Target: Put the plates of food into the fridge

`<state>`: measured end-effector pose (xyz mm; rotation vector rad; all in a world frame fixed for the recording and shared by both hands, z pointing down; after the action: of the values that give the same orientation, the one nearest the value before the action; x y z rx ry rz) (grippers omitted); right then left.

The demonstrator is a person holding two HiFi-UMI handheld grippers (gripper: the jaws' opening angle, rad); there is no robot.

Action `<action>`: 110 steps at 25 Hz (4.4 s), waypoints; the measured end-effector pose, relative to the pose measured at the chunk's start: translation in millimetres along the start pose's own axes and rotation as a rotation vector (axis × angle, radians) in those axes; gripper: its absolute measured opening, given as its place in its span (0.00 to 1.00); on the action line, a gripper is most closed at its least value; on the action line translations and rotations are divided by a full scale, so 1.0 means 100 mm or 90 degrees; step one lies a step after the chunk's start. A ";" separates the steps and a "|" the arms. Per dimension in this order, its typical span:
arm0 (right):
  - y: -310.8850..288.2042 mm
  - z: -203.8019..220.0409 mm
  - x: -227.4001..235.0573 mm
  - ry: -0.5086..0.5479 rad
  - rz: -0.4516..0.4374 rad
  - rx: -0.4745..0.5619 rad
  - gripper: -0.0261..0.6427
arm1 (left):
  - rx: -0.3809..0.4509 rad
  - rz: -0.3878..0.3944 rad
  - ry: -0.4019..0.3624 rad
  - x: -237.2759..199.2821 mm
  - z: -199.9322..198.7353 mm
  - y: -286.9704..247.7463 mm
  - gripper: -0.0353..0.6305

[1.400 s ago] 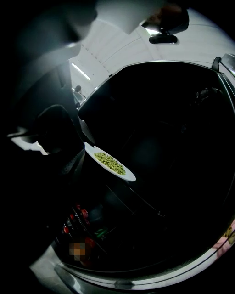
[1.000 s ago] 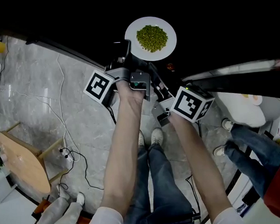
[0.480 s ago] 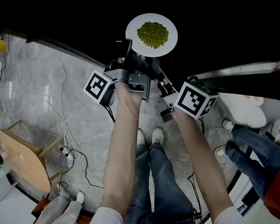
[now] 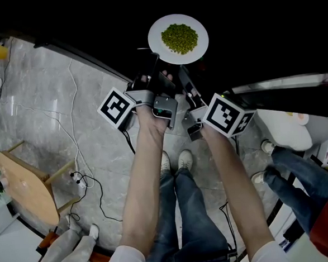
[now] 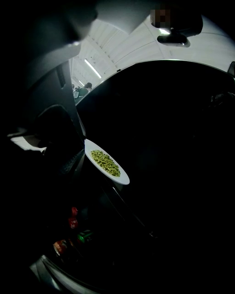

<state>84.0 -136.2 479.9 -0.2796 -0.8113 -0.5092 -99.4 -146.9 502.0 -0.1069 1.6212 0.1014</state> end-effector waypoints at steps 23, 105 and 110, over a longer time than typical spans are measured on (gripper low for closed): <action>-0.11 0.02 -0.02 0.030 0.025 0.019 0.05 | -0.153 0.028 -0.235 0.11 0.12 -0.02 0.06; 0.63 -0.02 -0.32 0.305 0.046 0.128 0.05 | -0.029 0.162 -0.999 0.71 0.21 0.81 0.06; 0.82 -0.08 -0.38 0.295 0.018 0.144 0.05 | -0.022 0.156 -1.044 0.83 0.18 1.01 0.06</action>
<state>110.5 -57.8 442.5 0.0387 -0.4065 -0.4281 -98.8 -45.3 418.2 0.1391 -0.0137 0.3039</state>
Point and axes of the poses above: the fingertips, and each gripper's own axes: y backward along the fingers, x to its right, z out of its underside, the point moved 10 cm from there along y, backward along the fingers, and after that the axes turned 13 degrees about x, right-handed, at the moved point
